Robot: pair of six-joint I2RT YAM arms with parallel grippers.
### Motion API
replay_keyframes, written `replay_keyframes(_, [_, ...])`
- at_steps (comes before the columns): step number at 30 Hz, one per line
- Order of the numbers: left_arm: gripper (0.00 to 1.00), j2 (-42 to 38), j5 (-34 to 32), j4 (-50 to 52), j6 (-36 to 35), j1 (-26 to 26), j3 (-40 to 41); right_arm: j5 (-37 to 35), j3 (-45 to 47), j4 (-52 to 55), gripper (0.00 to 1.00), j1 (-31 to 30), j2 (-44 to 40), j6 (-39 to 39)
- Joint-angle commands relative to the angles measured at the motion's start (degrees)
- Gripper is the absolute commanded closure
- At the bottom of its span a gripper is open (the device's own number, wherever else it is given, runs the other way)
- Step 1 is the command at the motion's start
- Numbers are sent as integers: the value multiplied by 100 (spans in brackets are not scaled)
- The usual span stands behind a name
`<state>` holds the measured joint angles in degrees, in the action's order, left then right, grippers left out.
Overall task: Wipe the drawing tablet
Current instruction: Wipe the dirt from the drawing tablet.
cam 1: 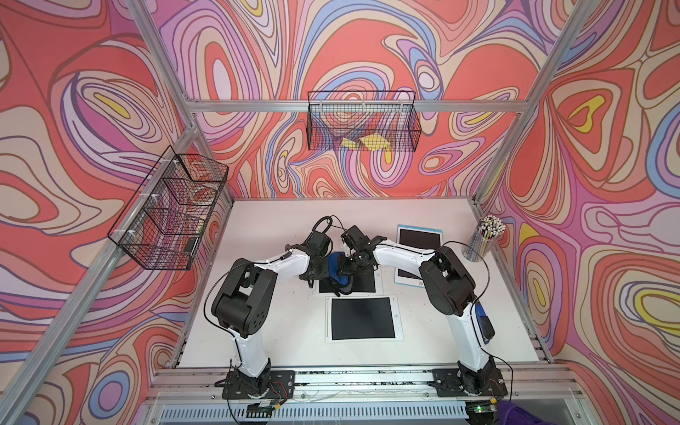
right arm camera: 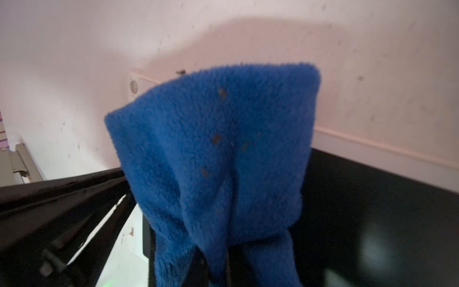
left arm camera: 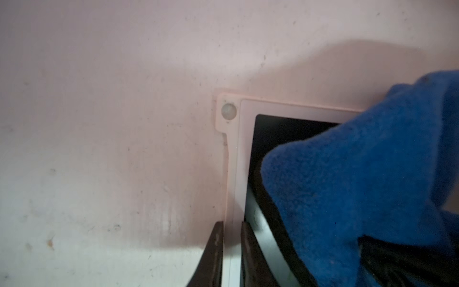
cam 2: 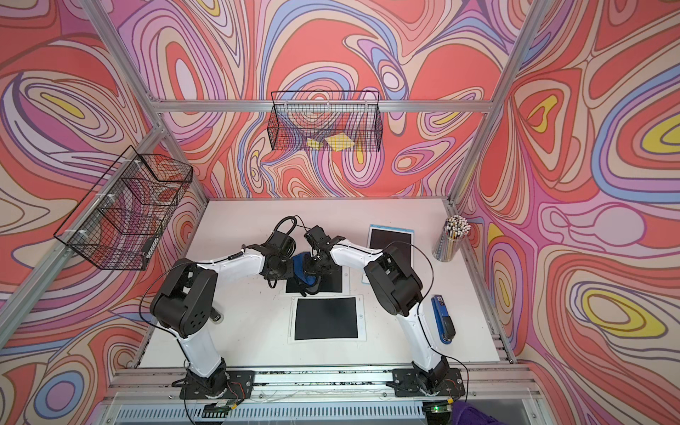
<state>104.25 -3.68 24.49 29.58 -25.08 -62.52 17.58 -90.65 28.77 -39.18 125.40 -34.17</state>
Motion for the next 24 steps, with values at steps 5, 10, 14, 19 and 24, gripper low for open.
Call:
replay_keyframes(5, [83, 262, -38, 1119, -28, 19, 425, -387, 1582, 744, 100, 990, -580, 215])
replay_keyframes(10, [83, 254, -23, 1094, -25, 20, 434, -587, 1804, 841, 100, 1275, -914, 400])
replay_keyframes(14, [83, 237, 35, 1068, -25, 18, 460, -739, 1373, 1040, 100, 704, -680, 395])
replay_keyframes(19, [83, 234, 87, 1031, -16, 20, 482, -461, 662, 1014, 100, -52, -76, 90])
replay_keyframes(24, [83, 184, 108, 997, -16, 16, 512, 617, 509, 120, 100, -324, 334, -814])
